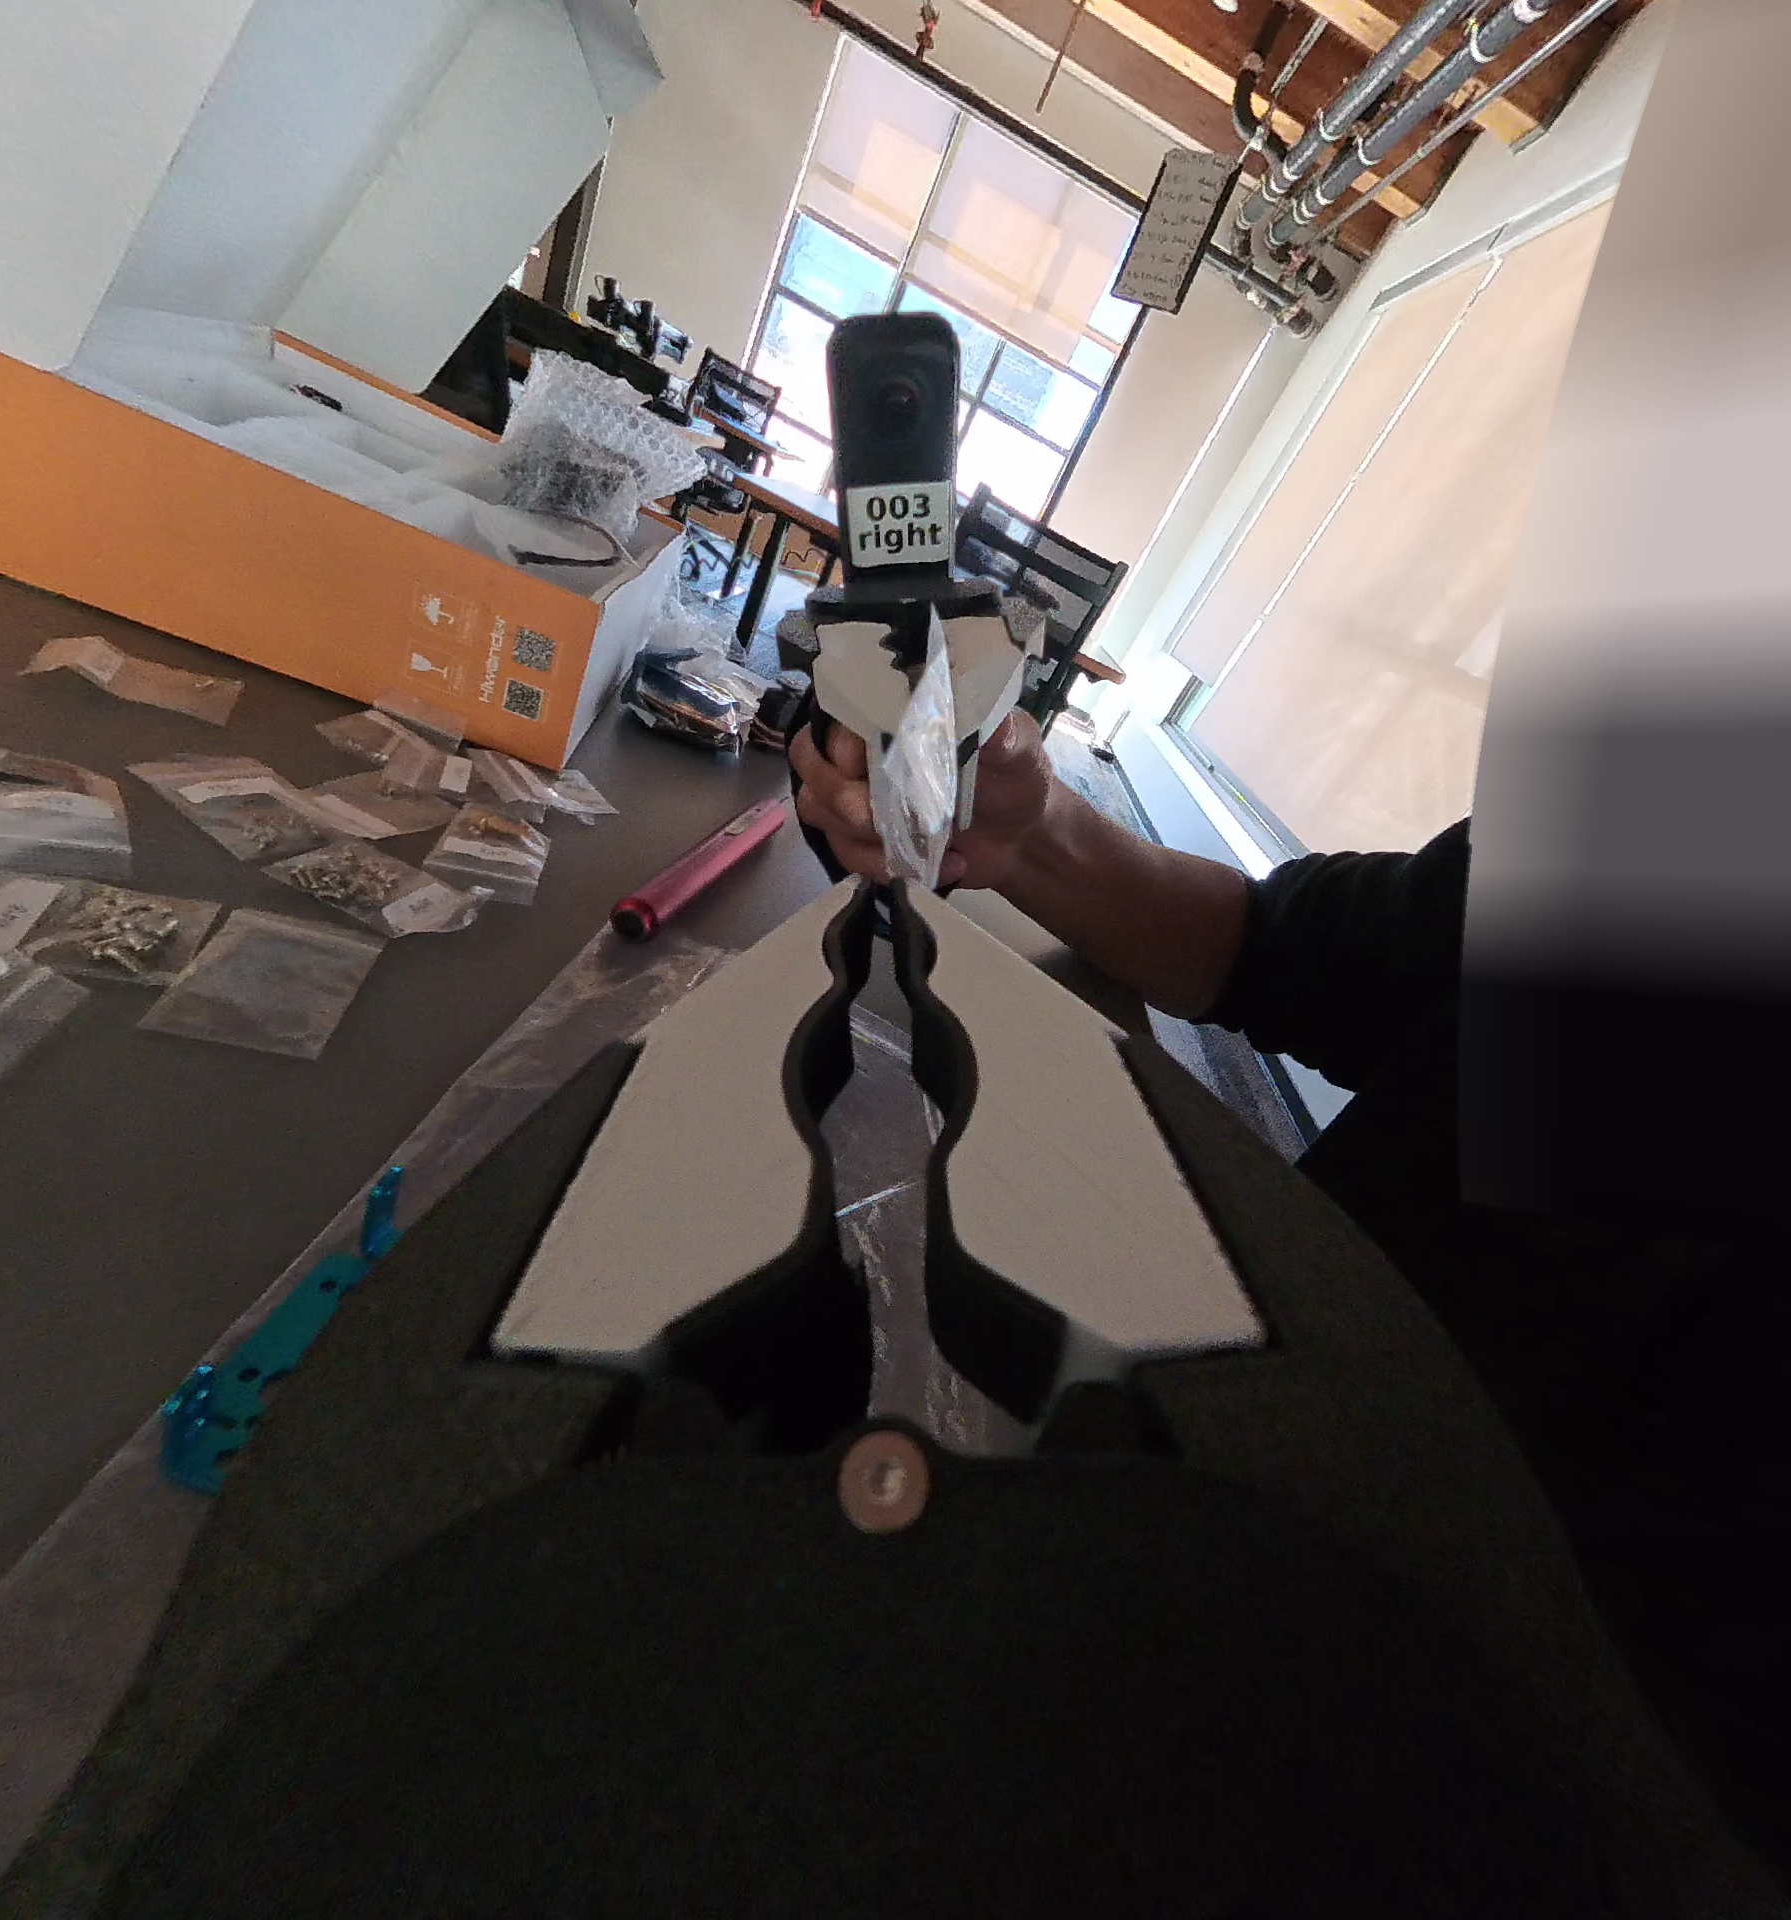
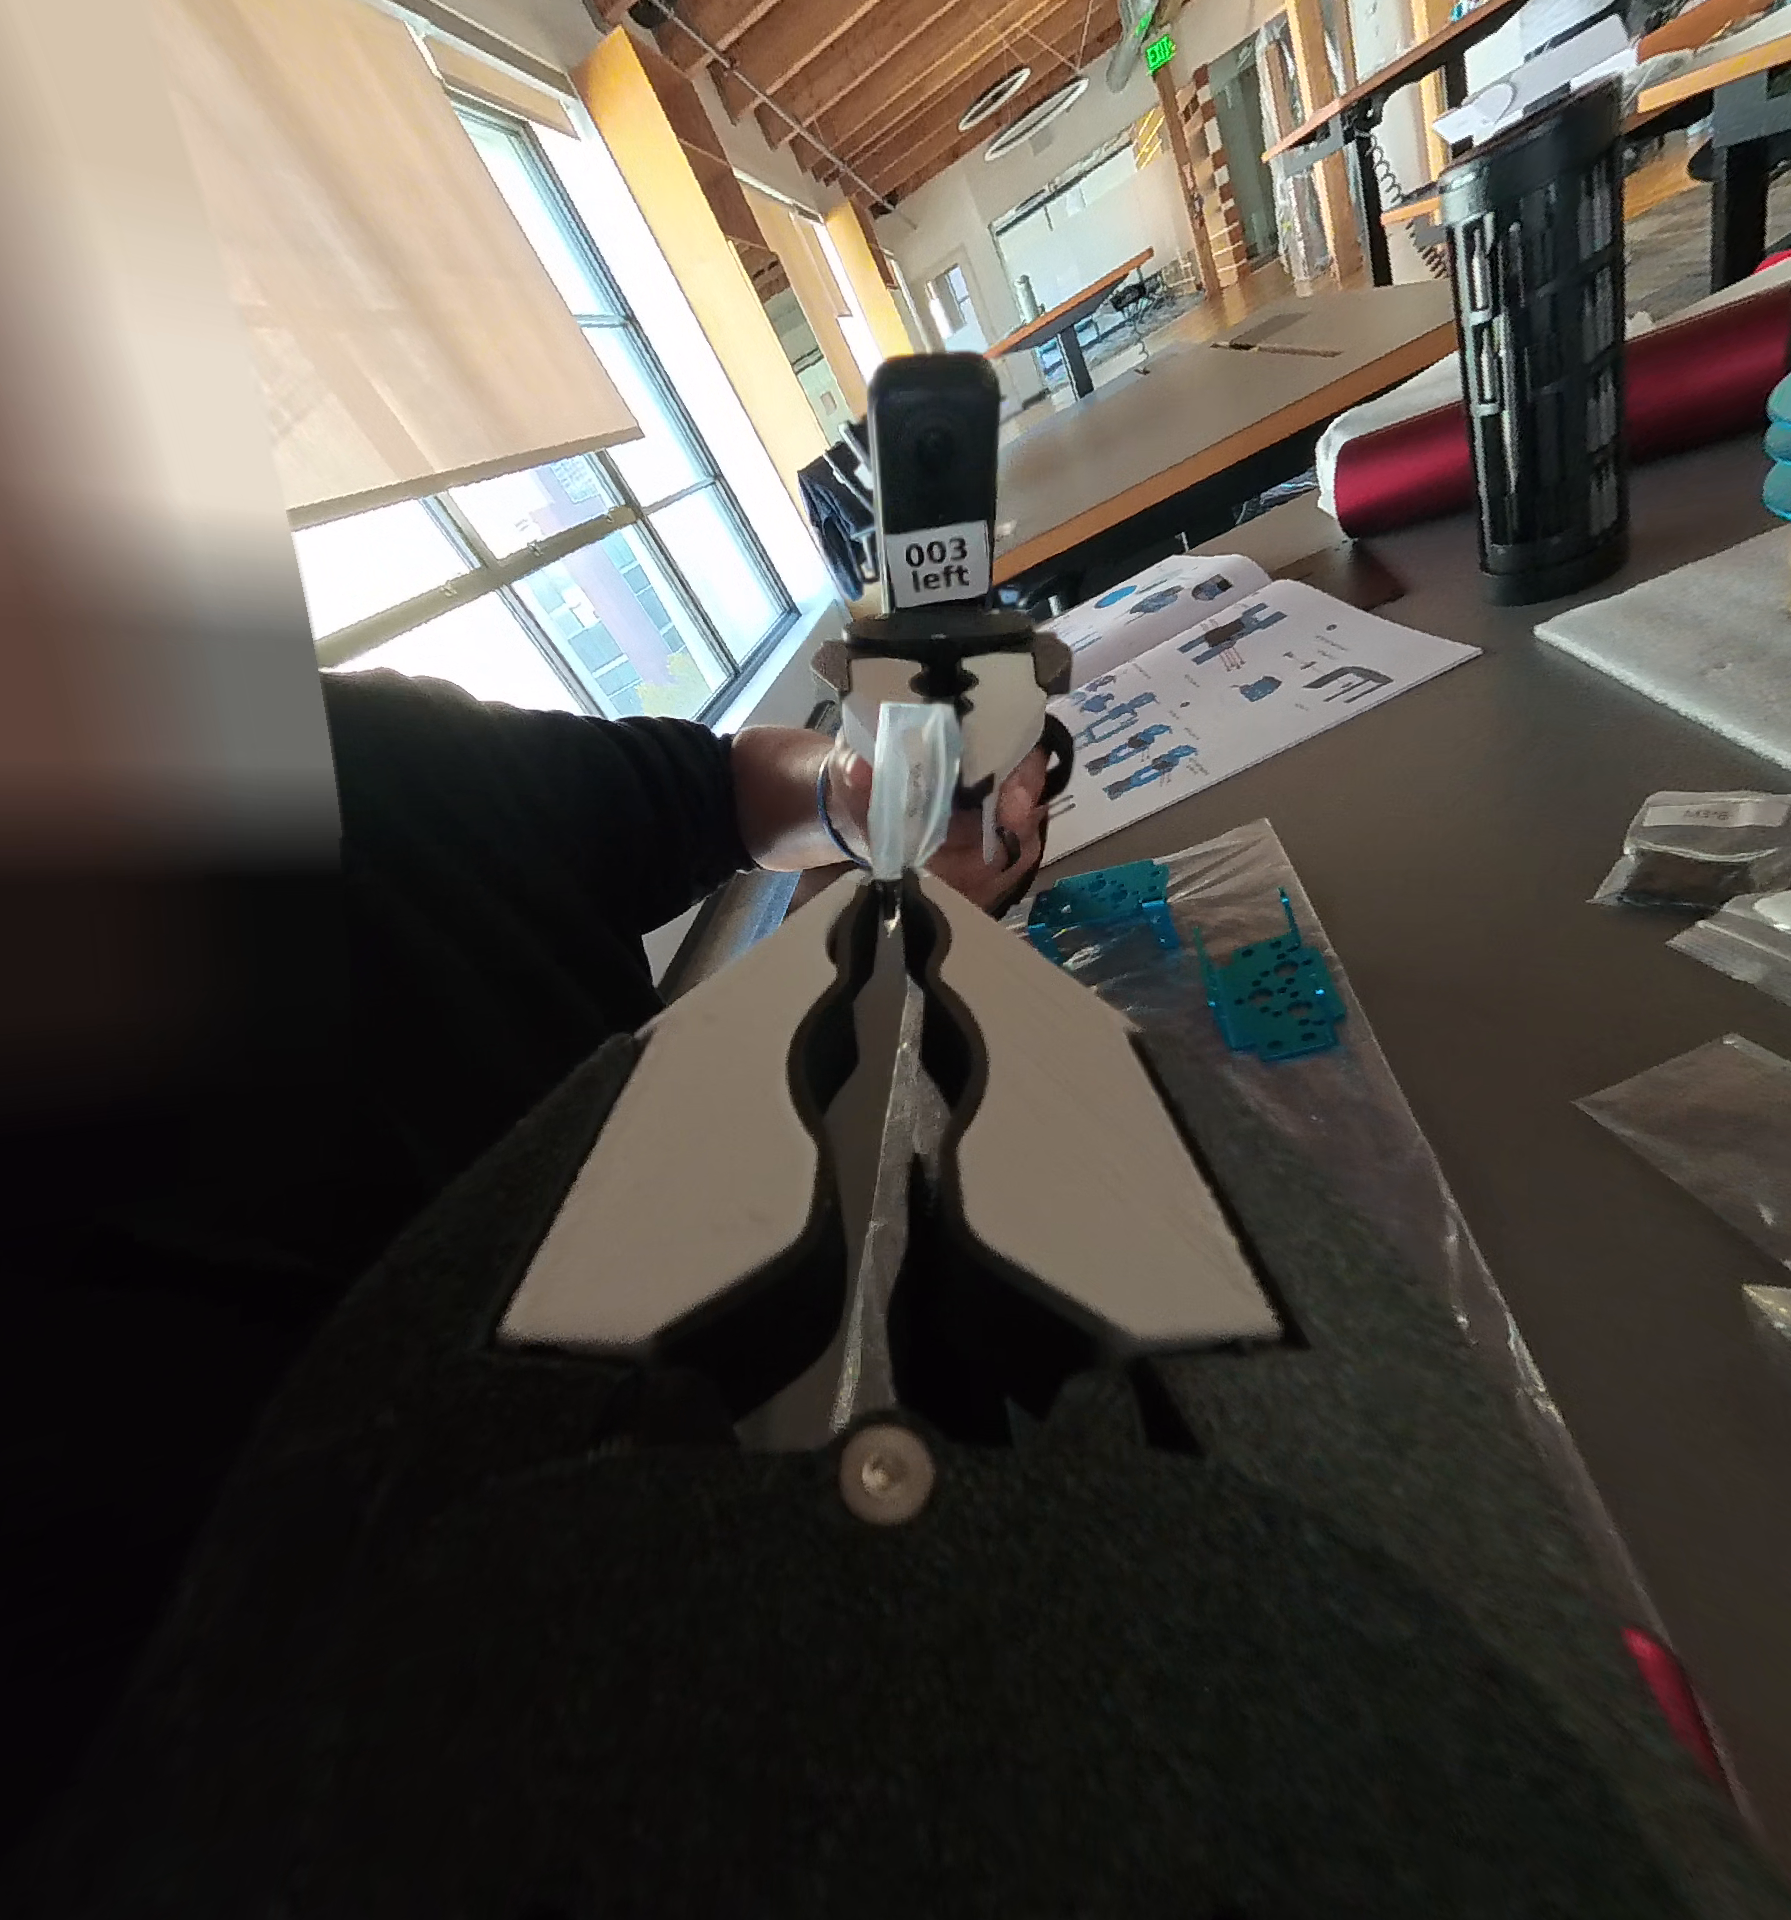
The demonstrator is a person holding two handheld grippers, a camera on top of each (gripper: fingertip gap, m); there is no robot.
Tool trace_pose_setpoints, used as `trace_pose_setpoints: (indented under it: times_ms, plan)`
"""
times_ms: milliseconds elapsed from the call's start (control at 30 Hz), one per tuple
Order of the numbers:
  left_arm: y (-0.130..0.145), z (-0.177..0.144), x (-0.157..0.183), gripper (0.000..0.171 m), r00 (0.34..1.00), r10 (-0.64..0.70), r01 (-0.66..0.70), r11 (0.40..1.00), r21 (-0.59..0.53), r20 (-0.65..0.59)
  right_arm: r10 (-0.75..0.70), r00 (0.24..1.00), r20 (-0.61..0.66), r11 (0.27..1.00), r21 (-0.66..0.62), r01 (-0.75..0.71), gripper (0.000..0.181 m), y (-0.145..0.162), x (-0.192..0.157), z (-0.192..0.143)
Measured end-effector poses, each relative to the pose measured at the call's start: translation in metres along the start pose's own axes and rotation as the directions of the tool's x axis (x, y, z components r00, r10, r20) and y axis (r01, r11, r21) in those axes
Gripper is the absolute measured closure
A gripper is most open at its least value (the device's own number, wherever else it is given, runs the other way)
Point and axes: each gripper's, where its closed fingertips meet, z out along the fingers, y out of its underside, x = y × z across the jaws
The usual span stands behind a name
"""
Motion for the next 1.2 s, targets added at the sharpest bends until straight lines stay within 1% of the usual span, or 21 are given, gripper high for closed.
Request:
trace_pose_setpoints:
  times_ms: [133, 267, 300, 433, 533, 667, 833, 933, 1033, 1067, 1133, 1200]
  plan:
    - [0.001, 0.0, 0.002, 0.167, 1.0, 0.027, -0.027, 0.999, -0.016, 0.002, 0.011, 1.0, 0.009, 1.0, -0.005, -0.011, 0.178, 0.003, 0.001, 0.001]
    - [0.002, 0.001, 0.008, 0.15, 0.999, 0.017, -0.017, 1.0, -0.02, -0.036, 0.02, 0.999, 0.026, 1.0, 0.008, -0.02, 0.178, 0.002, 0.001, 0.001]
    - [0.002, 0.001, 0.01, 0.147, 0.999, 0.014, -0.015, 1.0, -0.016, -0.049, 0.02, 0.999, 0.029, 1.0, 0.009, -0.02, 0.178, 0.002, 0.0, 0.001]
    - [0.001, 0.004, 0.011, 0.147, 0.999, -0.008, 0.007, 1.0, -0.015, -0.054, 0.028, 0.998, 0.048, 0.999, 0.034, -0.03, 0.177, 0.0, -0.002, 0.003]
    - [0.001, 0.007, 0.014, 0.148, 0.997, -0.032, 0.031, 0.999, -0.014, -0.077, 0.03, 0.998, 0.053, 0.999, 0.04, -0.032, 0.178, 0.002, -0.002, 0.008]
    - [-0.002, 0.006, 0.017, 0.166, 0.995, -0.036, 0.036, 0.999, 0.002, -0.09, 0.036, 0.999, 0.033, 0.999, 0.023, -0.037, 0.178, 0.009, 0.003, 0.013]
    - [-0.003, 0.007, 0.015, 0.17, 0.997, -0.025, 0.025, 1.0, -0.014, -0.068, 0.024, 1.0, -0.006, 1.0, 0.003, -0.024, 0.178, 0.016, 0.012, 0.015]
    - [0.0, 0.008, 0.012, 0.171, 0.998, -0.029, 0.025, 0.997, -0.075, -0.056, 0.019, 1.0, -0.024, 0.999, -0.04, -0.02, 0.177, 0.024, 0.017, 0.017]
    - [-0.001, 0.009, 0.014, 0.171, 0.996, -0.049, 0.034, 0.982, -0.185, -0.077, 0.005, 0.999, -0.042, 0.997, -0.079, -0.008, 0.174, 0.031, 0.021, 0.018]
    - [-0.002, 0.009, 0.011, 0.171, 0.997, -0.046, 0.033, 0.974, -0.226, -0.056, -0.005, 0.999, -0.049, 0.997, -0.083, 0.001, 0.171, 0.032, 0.023, 0.017]
    - [-0.001, 0.009, 0.006, 0.171, 1.0, -0.015, 0.006, 0.938, -0.347, -0.022, -0.037, 0.998, -0.057, 0.996, -0.089, 0.032, 0.156, 0.03, 0.023, 0.015]
    - [0.001, 0.007, 0.005, 0.171, 1.0, 0.028, -0.03, 0.874, -0.485, -0.012, -0.093, 0.993, -0.076, 0.992, -0.096, 0.085, 0.149, 0.026, 0.021, 0.011]
